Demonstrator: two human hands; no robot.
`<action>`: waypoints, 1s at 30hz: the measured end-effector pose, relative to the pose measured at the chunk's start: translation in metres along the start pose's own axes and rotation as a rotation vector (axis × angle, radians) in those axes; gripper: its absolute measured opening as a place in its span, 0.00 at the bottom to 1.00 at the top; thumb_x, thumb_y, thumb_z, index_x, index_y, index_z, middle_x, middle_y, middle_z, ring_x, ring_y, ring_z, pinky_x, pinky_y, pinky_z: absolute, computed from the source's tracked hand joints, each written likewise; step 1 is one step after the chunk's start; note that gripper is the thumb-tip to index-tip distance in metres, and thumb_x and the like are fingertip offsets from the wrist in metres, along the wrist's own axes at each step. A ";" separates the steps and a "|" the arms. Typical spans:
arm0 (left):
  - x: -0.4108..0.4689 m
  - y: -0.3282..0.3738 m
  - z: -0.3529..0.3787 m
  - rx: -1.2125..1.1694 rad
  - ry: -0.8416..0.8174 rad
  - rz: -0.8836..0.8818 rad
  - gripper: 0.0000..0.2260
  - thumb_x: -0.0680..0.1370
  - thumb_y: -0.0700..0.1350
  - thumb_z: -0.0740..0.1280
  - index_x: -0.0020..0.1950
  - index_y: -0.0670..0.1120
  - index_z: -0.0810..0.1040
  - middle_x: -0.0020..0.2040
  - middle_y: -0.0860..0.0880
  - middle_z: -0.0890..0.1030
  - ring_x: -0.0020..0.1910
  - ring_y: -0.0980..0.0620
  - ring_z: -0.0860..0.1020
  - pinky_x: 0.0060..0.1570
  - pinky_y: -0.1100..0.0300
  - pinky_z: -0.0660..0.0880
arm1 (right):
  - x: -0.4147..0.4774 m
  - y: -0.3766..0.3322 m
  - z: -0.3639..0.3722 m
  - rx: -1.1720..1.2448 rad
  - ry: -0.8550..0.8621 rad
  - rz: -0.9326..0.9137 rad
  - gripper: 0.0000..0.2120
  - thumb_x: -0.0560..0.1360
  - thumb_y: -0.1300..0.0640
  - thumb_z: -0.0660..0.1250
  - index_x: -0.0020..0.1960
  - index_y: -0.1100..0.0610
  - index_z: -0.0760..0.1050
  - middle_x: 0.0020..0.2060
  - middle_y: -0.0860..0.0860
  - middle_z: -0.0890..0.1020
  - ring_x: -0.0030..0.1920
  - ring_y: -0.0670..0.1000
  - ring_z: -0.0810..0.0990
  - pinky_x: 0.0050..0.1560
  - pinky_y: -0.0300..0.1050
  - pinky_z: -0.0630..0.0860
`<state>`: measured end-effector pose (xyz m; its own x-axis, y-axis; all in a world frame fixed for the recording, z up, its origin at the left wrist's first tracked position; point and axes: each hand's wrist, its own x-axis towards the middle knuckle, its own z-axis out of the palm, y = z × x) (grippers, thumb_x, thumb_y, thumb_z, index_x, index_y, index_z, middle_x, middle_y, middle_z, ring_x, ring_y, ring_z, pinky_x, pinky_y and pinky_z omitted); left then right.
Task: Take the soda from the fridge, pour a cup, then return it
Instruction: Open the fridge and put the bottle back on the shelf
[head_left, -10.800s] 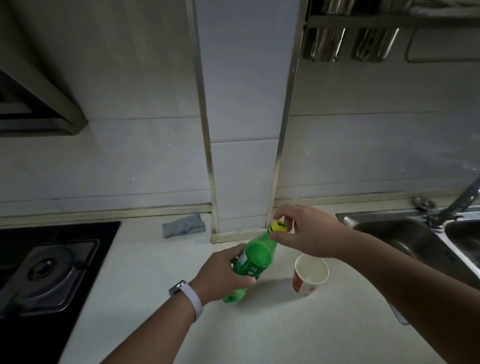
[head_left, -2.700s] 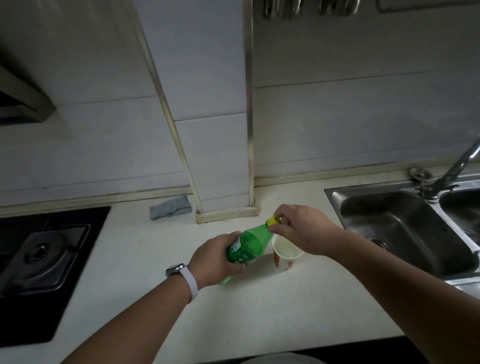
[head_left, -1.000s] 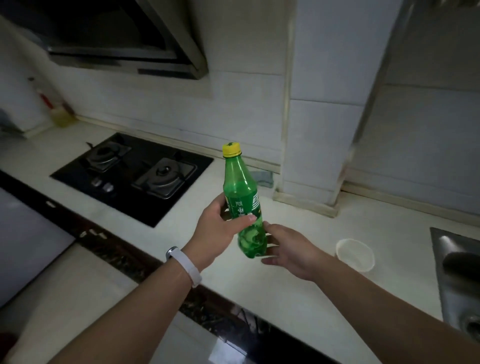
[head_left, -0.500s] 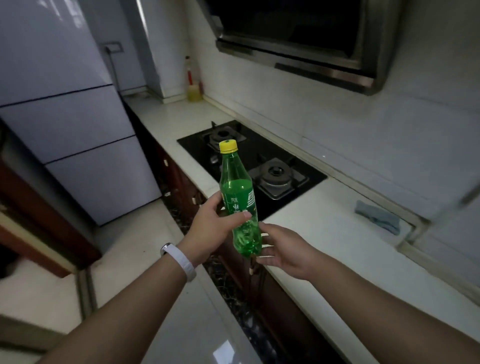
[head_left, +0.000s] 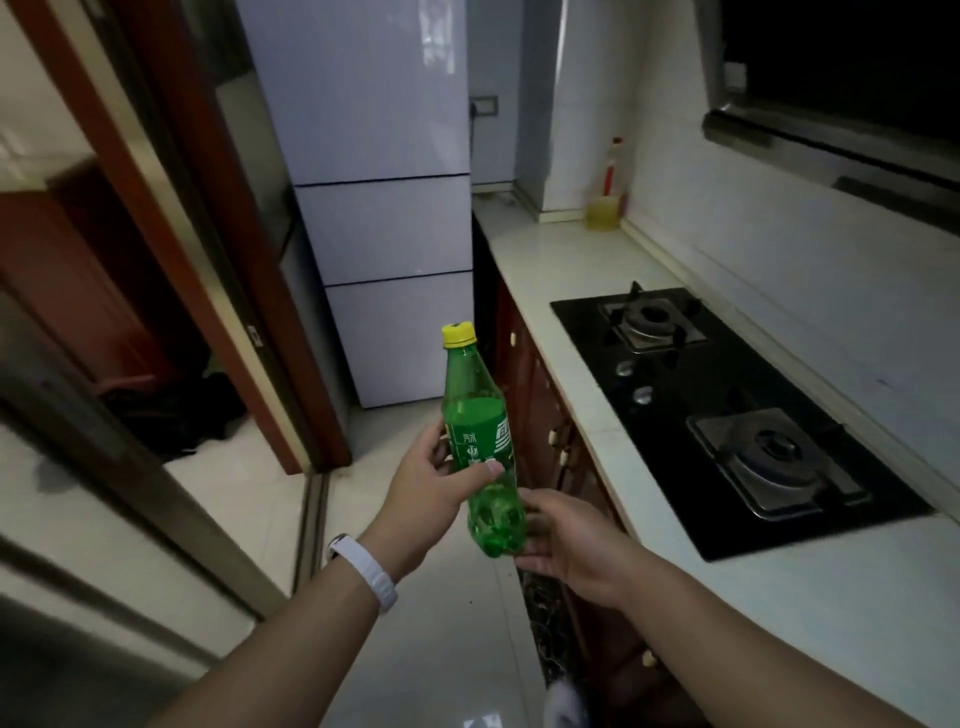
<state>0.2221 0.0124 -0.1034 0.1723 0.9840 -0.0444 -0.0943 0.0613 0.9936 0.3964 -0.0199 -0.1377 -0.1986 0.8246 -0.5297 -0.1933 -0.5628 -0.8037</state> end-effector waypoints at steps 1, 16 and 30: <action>0.008 -0.002 -0.006 0.000 0.020 -0.007 0.26 0.71 0.33 0.74 0.66 0.49 0.74 0.56 0.50 0.84 0.54 0.52 0.83 0.48 0.60 0.79 | 0.013 -0.003 0.002 0.001 -0.017 0.012 0.16 0.80 0.49 0.63 0.63 0.57 0.76 0.53 0.58 0.83 0.44 0.52 0.83 0.46 0.46 0.77; 0.229 0.010 -0.029 0.065 0.162 -0.045 0.25 0.71 0.33 0.74 0.65 0.47 0.74 0.58 0.47 0.83 0.55 0.49 0.82 0.53 0.56 0.79 | 0.225 -0.133 -0.026 0.014 -0.147 0.112 0.14 0.80 0.51 0.64 0.60 0.57 0.76 0.49 0.57 0.81 0.45 0.54 0.81 0.44 0.46 0.78; 0.364 0.042 -0.080 0.064 0.290 0.009 0.24 0.71 0.32 0.74 0.64 0.46 0.75 0.56 0.46 0.84 0.55 0.47 0.82 0.56 0.51 0.79 | 0.364 -0.239 -0.002 -0.057 -0.273 0.114 0.16 0.79 0.51 0.65 0.62 0.59 0.75 0.50 0.59 0.81 0.42 0.54 0.82 0.42 0.47 0.78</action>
<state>0.2028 0.3862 -0.0856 -0.1167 0.9917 -0.0537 -0.0307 0.0504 0.9983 0.3725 0.4147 -0.1384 -0.4684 0.7062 -0.5309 -0.1025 -0.6403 -0.7613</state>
